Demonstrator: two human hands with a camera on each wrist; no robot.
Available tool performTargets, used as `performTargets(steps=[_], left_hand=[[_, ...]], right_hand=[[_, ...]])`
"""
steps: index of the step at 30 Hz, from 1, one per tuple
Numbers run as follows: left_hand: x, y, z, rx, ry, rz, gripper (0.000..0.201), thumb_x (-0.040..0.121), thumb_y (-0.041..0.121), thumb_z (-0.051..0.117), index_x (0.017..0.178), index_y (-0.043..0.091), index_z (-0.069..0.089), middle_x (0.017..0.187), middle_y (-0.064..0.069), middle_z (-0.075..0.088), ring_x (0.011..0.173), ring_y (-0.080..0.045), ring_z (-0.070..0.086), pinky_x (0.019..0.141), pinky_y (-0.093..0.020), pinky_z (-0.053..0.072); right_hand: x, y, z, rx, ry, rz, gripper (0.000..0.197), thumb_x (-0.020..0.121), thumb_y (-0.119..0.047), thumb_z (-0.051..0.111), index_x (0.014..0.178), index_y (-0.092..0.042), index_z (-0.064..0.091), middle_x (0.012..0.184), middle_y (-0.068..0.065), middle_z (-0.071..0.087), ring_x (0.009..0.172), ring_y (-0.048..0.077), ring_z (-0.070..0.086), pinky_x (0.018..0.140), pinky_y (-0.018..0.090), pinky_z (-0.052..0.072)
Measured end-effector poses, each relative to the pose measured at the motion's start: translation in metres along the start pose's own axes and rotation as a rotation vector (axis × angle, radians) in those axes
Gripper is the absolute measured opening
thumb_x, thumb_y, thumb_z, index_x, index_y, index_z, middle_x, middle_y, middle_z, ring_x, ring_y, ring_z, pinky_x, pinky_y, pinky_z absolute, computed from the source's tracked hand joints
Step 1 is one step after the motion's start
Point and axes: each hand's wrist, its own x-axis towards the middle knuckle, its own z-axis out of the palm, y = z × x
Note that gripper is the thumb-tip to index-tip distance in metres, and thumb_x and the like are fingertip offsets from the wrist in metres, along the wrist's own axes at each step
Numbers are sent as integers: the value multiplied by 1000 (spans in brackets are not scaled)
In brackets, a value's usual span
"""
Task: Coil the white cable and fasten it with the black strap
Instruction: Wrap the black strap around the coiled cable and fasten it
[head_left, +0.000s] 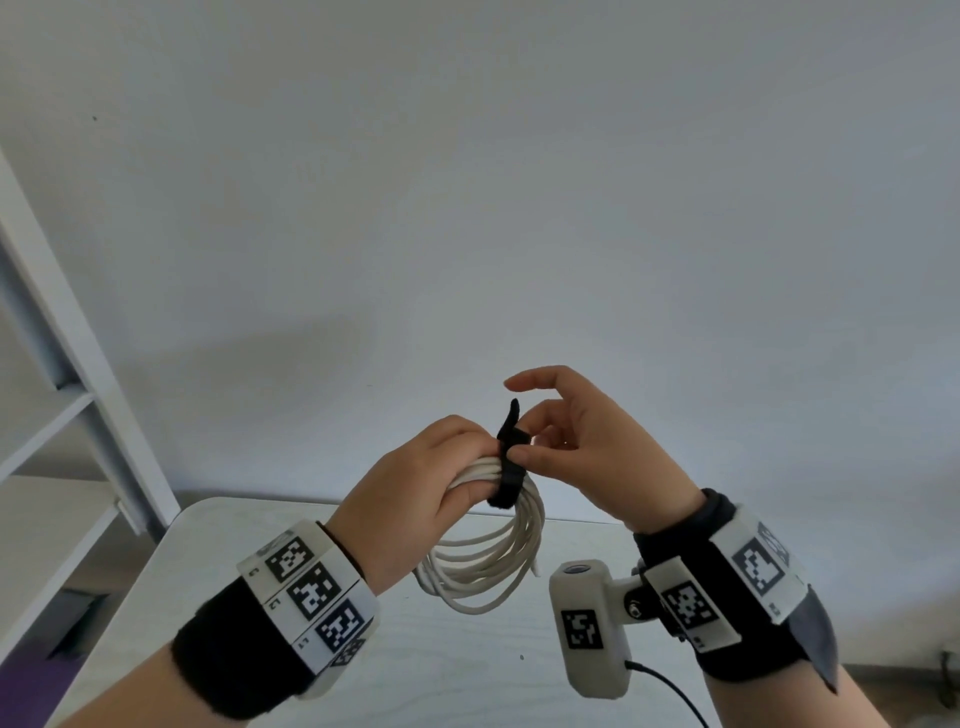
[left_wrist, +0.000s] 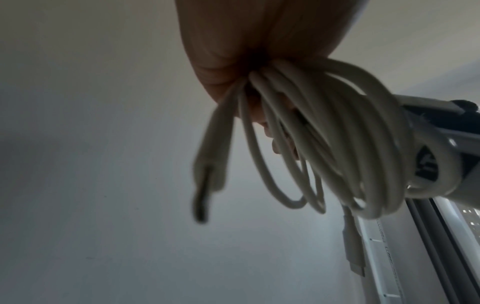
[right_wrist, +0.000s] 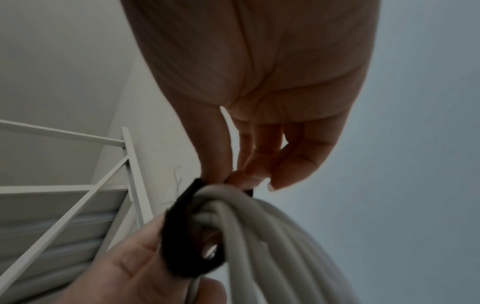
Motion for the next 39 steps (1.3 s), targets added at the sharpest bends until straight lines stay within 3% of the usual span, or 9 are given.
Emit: performTargets(steps=[7,11,16,20,24,27,32,35,39], left_hand=[[-1,5,3,-19,-6,-32,16,85,31,53,99,26,52,90,20,51,81,1,54,67,-12,42],[-2,7,2,-36,-15,-90,37,86,17,60,95,42,34,78,23,52,70,6,55,60,-7,39],[-2,6,2,-83,-15,-49,32,82,38,51,111,44,39,102,22,61,88,-2,62,75,-16,47],[-3,3,2,-76,15,13,32,81,34,45,113,41,47,106,24,60,95,-1,59,79,-18,47],[-4,2,0,-99,24,10,31,81,36,45,111,43,49,107,29,57,92,5,58,75,-8,43],[-3,3,1,-98,8,8,28,80,42,45,108,43,48,105,39,54,89,8,58,72,-7,42],[-2,3,1,-132,57,19,25,81,35,47,105,40,52,104,34,58,87,9,58,72,-4,40],[0,2,-1,-83,36,70,26,82,26,49,105,36,54,94,29,60,88,6,59,74,-8,42],[0,0,0,-60,18,111,25,84,23,49,105,32,56,101,19,55,89,-3,58,76,-18,47]], right_hand=[[4,3,-1,23,-48,11,42,78,-3,67,113,-22,57,76,-4,64,64,17,47,64,22,44],[5,7,0,50,-59,8,40,78,-2,67,113,-21,58,78,0,65,71,23,53,71,31,45],[7,10,-2,52,-94,0,41,78,-4,67,114,-21,57,78,0,63,71,21,53,68,24,45],[8,13,-4,58,-106,7,39,78,-9,69,112,-24,57,75,-5,61,67,17,47,64,18,43],[9,19,-7,-21,-132,23,18,78,-24,69,94,-31,64,86,0,63,69,13,49,72,25,43],[12,29,-9,15,-185,55,14,72,-36,72,82,-32,64,87,-8,65,75,14,55,79,29,44],[13,41,-7,439,-297,70,40,73,-42,69,86,-7,59,76,-3,63,72,14,58,72,23,49],[14,39,-8,443,-221,74,18,82,-25,54,76,-8,59,65,-7,63,64,10,56,68,24,45],[19,32,-9,316,-156,59,11,82,-19,57,75,-11,61,67,-5,64,65,12,56,68,25,47]])
